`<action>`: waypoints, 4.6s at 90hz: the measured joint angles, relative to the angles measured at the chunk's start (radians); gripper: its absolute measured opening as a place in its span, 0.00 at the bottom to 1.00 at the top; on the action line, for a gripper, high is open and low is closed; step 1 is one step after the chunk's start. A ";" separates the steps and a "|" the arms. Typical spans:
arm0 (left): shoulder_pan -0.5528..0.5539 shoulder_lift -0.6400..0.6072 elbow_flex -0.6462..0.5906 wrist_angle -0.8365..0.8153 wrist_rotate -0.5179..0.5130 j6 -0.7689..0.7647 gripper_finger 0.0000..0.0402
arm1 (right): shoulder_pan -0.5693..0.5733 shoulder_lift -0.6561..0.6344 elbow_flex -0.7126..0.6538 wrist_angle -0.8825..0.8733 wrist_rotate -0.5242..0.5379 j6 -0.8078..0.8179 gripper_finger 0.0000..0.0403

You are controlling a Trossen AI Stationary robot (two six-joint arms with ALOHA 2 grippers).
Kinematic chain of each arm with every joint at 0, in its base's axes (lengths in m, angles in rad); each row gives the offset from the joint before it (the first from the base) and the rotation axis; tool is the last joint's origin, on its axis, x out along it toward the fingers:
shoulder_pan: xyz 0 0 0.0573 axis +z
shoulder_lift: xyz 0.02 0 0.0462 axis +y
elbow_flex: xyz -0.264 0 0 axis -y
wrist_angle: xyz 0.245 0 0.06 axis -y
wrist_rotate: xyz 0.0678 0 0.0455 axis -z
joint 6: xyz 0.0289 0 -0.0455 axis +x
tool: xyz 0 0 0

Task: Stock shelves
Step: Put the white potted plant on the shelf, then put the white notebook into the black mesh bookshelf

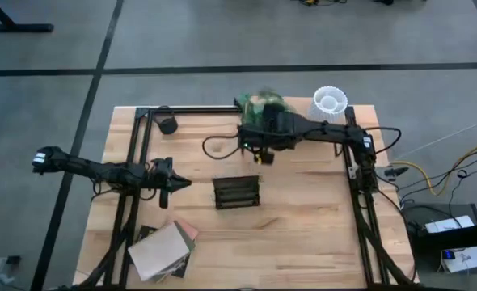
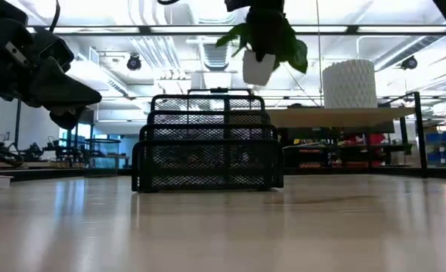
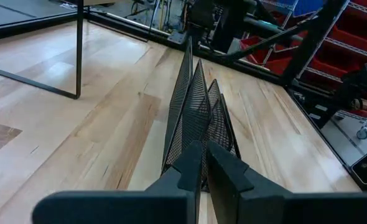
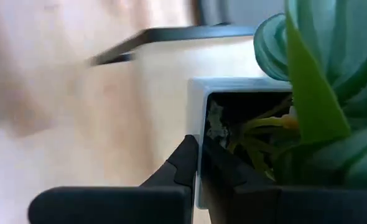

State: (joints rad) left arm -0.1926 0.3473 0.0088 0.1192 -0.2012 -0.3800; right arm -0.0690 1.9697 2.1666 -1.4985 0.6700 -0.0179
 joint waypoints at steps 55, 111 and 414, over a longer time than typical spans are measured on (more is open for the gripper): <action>0.000 0.000 0.000 0.000 0.000 0.000 0.02 | -0.062 0.011 -0.002 0.038 -0.196 -0.211 0.00; 0.000 0.000 0.000 0.000 0.000 0.000 0.02 | -0.328 0.009 0.019 0.035 -0.490 0.187 0.00; 0.000 0.000 0.000 0.000 0.000 0.000 0.02 | -0.082 -0.074 0.020 0.300 -0.390 0.324 0.00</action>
State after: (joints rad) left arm -0.1928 0.3473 0.0086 0.1196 -0.2012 -0.3801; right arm -0.1515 1.8961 2.1868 -1.1988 0.2800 0.3063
